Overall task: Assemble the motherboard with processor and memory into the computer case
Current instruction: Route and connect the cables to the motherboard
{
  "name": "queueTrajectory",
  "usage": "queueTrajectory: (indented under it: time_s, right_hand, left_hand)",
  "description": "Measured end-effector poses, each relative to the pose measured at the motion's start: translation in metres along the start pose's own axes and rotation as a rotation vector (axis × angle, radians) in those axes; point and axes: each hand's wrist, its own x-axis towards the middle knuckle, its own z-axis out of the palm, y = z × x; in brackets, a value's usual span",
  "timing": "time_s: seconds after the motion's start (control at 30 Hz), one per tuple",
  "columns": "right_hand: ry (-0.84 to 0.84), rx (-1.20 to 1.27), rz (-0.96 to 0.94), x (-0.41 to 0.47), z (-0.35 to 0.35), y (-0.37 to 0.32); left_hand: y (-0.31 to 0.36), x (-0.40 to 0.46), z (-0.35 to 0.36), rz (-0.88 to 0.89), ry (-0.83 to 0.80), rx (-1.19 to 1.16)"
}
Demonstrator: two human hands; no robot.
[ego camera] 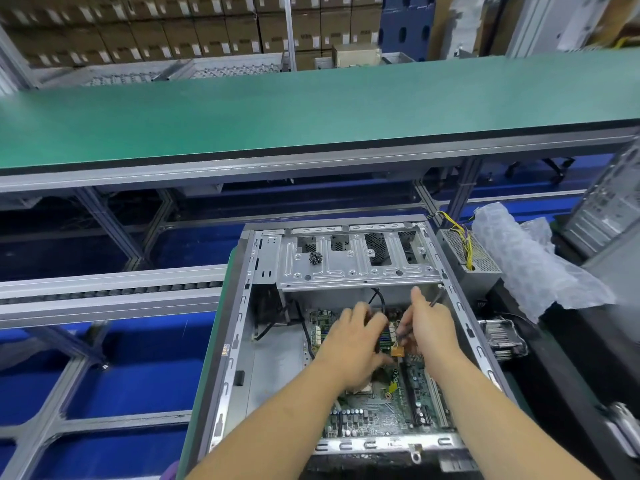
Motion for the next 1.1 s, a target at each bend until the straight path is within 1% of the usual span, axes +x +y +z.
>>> queueTrajectory:
  time_s: [0.07,0.17,0.27,0.37,0.47,0.5,0.53,0.57,0.63,0.67,0.73,0.8,0.83,0.9,0.97,1.03,1.1]
  right_hand:
    - [-0.06,0.054,0.071,-0.001,0.002,-0.002]
    - [-0.174,0.116,0.144,-0.006,0.003,-0.004]
    - [-0.265,0.065,0.123,-0.008,0.004,-0.003]
    - [-0.268,-0.032,0.089,-0.008,0.004,0.0]
    - [-0.273,-0.21,0.027,-0.008,0.003,0.005]
    - [-0.282,-0.304,0.012,-0.01,0.003,0.007]
    - [-0.289,-0.396,0.008,-0.01,0.003,0.008]
    - [-0.289,-0.474,0.012,-0.011,0.003,0.01]
    - [-0.253,-0.626,0.008,-0.012,0.003,0.01]
    - [-0.216,-0.711,-0.015,-0.013,0.002,0.009]
    - [-0.119,-0.886,-0.126,-0.011,0.004,0.006]
    - [-0.032,-0.999,-0.257,-0.01,0.004,0.005]
    - [-0.028,-1.013,-0.287,-0.009,0.006,0.005]
    - [-0.131,-1.078,-0.28,-0.01,0.009,0.008]
    - [-0.299,-1.223,-0.276,-0.01,0.012,0.014]
    - [-0.439,-1.316,-0.217,-0.01,0.015,0.018]
    - [-0.555,-1.393,-0.103,-0.012,0.016,0.018]
  left_hand:
    - [-0.005,0.0,0.001,-0.112,-0.019,-0.14]
    - [-0.013,-0.002,-0.002,-0.21,-0.069,-0.428]
    - [-0.019,-0.003,-0.007,-0.385,0.005,-0.675]
    - [-0.03,-0.002,-0.011,-0.501,0.04,-0.908]
    - [-0.051,-0.006,-0.026,-0.607,0.216,-0.992]
    - [-0.057,-0.008,-0.03,-0.621,0.265,-0.986]
    - [-0.061,-0.011,-0.032,-0.618,0.283,-0.91]
    - [-0.065,-0.014,-0.032,-0.598,0.247,-0.729]
    - [-0.067,-0.019,-0.028,-0.562,0.063,-0.232]
    - [-0.066,-0.021,-0.024,-0.551,-0.025,-0.067]
    - [-0.067,-0.022,-0.02,-0.56,-0.149,0.095]
    - [-0.068,-0.021,-0.022,-0.569,-0.156,0.174]
    - [-0.067,-0.02,-0.025,-0.571,-0.138,0.198]
    - [-0.061,-0.019,-0.03,-0.575,-0.095,0.23]
    - [-0.049,-0.016,-0.036,-0.53,-0.041,0.279]
    - [-0.037,-0.015,-0.037,-0.357,0.008,0.258]
    - [-0.023,-0.015,-0.036,-0.095,-0.014,0.129]
